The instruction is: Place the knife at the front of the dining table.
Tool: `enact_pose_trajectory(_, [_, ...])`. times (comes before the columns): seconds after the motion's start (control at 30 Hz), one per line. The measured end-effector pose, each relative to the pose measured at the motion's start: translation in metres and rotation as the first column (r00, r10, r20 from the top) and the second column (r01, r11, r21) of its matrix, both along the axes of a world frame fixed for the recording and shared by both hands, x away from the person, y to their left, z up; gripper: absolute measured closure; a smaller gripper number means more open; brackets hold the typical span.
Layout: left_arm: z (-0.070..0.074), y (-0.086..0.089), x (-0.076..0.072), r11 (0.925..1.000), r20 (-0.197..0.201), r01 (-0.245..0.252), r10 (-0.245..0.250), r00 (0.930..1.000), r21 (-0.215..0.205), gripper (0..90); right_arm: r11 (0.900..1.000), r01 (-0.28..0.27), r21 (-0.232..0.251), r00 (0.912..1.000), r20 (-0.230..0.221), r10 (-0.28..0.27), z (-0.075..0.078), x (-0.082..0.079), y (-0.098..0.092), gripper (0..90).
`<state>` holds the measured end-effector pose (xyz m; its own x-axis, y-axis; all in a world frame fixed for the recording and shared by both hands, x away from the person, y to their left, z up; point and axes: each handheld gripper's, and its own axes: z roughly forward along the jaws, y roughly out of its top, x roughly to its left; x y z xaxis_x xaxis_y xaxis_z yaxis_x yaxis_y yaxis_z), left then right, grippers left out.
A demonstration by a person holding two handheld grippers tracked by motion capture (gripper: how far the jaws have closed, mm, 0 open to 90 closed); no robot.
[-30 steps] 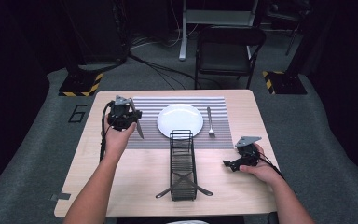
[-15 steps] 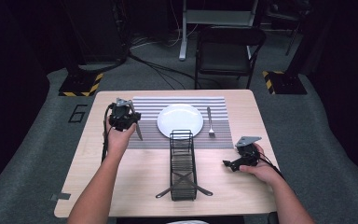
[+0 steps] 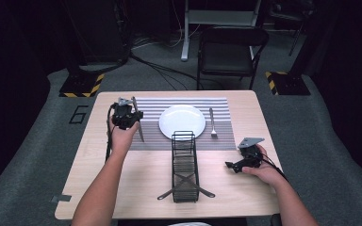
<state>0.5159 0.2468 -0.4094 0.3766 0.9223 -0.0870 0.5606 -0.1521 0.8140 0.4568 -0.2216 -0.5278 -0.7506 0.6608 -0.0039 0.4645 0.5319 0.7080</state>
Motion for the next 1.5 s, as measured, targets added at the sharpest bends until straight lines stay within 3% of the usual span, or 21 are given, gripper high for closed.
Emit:
enact_pose_trajectory(0.1, [0.0, -0.002, 0.007, 1.0, -0.01, 0.001, 0.0, 0.9999, 0.01, 82.6, 1.0, 0.0, 0.001, 1.0, -0.003, 0.0, 0.0, 0.0, 0.0, 0.0])
enact_pose_trajectory(0.37, [-0.008, -0.01, 0.02, 0.9994, 0.015, -0.022, 0.022, 0.9996, -0.028, 82.7, 1.0, 0.0, 0.0, 1.0, -0.002, 0.0, 0.0, 0.0, 0.0, 0.0])
enact_pose_trajectory(0.7, [-0.014, -0.015, 0.034, 0.999, 0.019, -0.043, 0.043, 0.9989, -0.01, 82.8, 1.0, -0.001, 0.0, 1.0, -0.002, 0.001, 0.0, 0.0, 0.0, 0.0])
enact_pose_trajectory(0.9, [-0.02, -0.018, 0.044, 0.9985, 0.011, -0.046, 0.046, 0.9989, -0.029, 82.8, 1.0, 0.003, 0.004, 1.0, -0.006, -0.003, 0.0, 0.0, 0.0, 0.0])
enact_pose_trajectory(1.17, [-0.028, -0.018, 0.058, 0.9945, -0.004, -0.086, 0.086, 0.9963, -0.058, 82.8, 1.0, 0.003, 0.004, 1.0, -0.006, -0.003, 0.0, 0.0, 0.0, 0.0])
enact_pose_trajectory(1.37, [-0.038, -0.02, 0.064, 0.9953, -0.011, -0.094, 0.094, 0.9955, -0.025, 82.9, 1.0, 0.003, 0.004, 1.0, -0.006, -0.003, 0.0, 0.0, 0.0, 0.0])
enact_pose_trajectory(1.5, [-0.042, -0.018, 0.067, 0.9918, -0.021, -0.115, 0.114, 0.9932, -0.054, 82.9, 1.0, 0.003, 0.004, 1.0, -0.005, -0.003, 0.0, 0.0, 0.0, 0.0])
